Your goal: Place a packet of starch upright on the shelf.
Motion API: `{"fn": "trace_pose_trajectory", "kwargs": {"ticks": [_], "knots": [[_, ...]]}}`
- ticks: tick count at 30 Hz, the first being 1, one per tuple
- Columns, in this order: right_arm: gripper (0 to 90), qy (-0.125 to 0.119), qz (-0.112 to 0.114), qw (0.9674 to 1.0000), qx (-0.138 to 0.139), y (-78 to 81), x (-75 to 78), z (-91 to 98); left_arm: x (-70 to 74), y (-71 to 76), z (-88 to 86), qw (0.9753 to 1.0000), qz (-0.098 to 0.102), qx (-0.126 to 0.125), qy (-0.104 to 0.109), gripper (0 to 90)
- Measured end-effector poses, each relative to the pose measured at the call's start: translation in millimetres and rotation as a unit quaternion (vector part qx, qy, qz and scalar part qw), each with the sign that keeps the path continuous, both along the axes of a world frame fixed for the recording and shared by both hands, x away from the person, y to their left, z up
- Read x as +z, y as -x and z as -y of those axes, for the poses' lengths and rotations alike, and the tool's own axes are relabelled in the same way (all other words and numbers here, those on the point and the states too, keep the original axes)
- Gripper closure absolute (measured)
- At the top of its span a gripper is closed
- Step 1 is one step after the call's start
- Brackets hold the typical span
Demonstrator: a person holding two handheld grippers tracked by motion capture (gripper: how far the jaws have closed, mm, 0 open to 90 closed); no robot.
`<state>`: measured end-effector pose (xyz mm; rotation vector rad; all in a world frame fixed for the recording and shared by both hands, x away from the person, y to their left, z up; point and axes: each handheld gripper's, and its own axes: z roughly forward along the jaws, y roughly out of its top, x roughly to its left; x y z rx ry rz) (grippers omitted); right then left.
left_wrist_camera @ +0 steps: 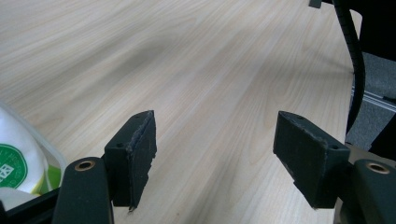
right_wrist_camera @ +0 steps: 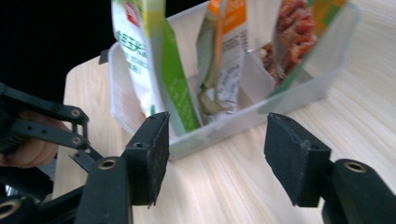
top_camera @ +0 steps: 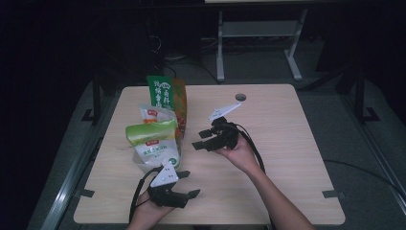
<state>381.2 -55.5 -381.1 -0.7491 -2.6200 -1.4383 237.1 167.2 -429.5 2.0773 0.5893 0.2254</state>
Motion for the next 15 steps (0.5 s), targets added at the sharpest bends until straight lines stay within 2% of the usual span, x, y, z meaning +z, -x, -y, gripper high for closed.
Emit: {"fn": "trace_pose_trajectory", "kwargs": {"ticks": [15], "knots": [[34.1,0.007,0.0,0.9994,-0.034,-4.2,-3.0,37.6,-0.5,-2.3,2.6,1.0,-0.001,-0.003,0.0,28.5]]}}
